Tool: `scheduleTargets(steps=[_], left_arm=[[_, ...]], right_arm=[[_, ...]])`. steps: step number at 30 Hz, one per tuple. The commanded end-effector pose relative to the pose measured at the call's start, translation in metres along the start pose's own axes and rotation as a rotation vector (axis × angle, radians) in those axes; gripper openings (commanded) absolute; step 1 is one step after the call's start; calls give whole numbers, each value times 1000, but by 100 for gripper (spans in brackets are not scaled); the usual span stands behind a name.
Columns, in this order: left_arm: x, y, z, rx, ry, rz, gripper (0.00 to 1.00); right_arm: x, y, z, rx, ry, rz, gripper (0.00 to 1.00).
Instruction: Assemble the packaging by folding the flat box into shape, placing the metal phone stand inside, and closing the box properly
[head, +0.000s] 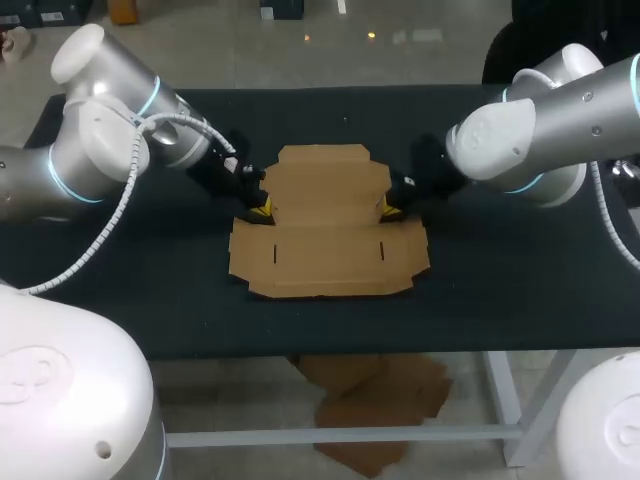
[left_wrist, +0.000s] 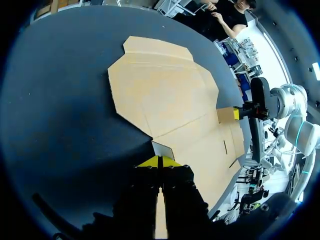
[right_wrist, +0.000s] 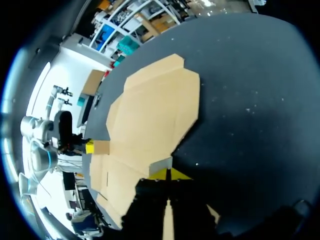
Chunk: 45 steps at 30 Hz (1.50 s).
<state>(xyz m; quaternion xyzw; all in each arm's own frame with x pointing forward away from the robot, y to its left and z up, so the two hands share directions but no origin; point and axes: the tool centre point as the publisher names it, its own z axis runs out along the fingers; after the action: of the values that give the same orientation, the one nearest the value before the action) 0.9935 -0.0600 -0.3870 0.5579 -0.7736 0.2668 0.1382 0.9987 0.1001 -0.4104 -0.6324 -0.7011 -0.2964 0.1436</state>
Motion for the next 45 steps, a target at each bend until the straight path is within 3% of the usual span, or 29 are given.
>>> scheduleTargets(steps=[1, 19, 45], left_arm=[[5, -2, 2, -2, -12, 6, 0], [19, -4, 6, -7, -41, 44, 0], [16, -15, 23, 6, -131, -3, 0]], right_arm=[[5, -1, 2, -7, -19, -1, 0], [13, -4, 5, -43, -98, -2, 0], [18, 3, 18, -34, -170, 7, 0]])
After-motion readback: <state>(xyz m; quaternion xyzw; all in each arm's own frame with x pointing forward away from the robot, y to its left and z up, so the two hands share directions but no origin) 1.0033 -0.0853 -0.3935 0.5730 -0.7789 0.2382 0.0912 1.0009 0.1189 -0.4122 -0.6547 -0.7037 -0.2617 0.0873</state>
